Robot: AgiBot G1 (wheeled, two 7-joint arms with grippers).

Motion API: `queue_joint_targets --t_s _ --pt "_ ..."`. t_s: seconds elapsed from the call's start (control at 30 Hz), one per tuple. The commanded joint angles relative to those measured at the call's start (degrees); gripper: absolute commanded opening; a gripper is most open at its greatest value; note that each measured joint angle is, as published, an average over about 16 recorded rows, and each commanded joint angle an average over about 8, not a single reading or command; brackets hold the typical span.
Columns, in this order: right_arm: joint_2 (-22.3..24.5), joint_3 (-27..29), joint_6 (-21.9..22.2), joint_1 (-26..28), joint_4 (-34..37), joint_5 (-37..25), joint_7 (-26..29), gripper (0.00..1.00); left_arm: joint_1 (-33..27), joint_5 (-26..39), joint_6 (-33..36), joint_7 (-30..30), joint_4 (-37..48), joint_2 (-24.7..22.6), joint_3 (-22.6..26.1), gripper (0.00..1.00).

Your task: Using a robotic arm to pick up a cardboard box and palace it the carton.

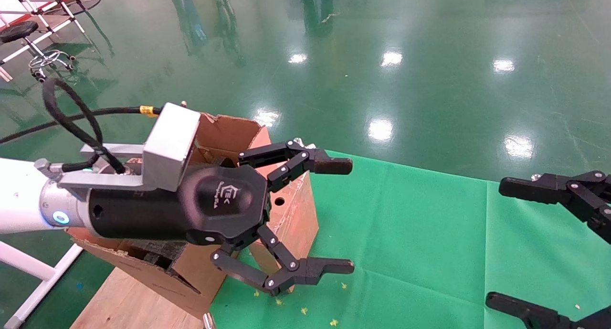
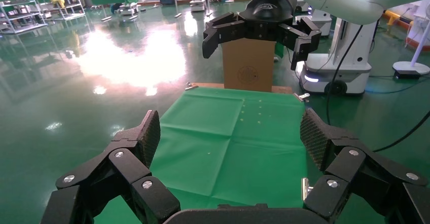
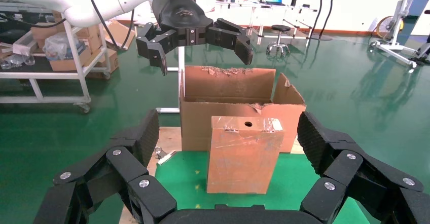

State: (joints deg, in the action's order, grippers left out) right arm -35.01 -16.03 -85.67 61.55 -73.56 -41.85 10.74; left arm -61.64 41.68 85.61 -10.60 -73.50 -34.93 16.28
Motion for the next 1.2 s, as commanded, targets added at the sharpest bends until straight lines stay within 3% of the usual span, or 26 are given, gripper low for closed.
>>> queue_joint_targets --t_s 0.03,0.47,0.5,0.73,0.77,1.2 --pt "0.0 0.0 0.0 0.0 0.0 0.0 0.0 1.0 0.0 0.0 0.0 0.0 0.0 0.0 0.0 1.0" --pt "0.0 0.0 0.0 0.0 0.0 0.0 0.0 0.99 0.0 0.0 0.0 0.0 0.0 0.0 0.0 1.0" --pt "0.0 0.0 0.0 0.0 0.0 0.0 0.0 0.92 0.0 0.0 0.0 0.0 0.0 0.0 0.0 1.0" --pt "0.0 0.0 0.0 0.0 0.0 0.0 0.0 0.05 -0.1 0.7 -0.3 0.1 -0.1 0.3 0.0 1.0" --pt "0.0 0.0 0.0 0.0 0.0 0.0 0.0 0.0 -0.2 1.1 -0.5 0.2 -0.2 0.5 0.1 1.0" --pt "0.0 0.0 0.0 0.0 0.1 0.0 0.0 0.0 -2.5 7.8 -5.1 -1.7 -1.3 2.1 1.2 1.0"
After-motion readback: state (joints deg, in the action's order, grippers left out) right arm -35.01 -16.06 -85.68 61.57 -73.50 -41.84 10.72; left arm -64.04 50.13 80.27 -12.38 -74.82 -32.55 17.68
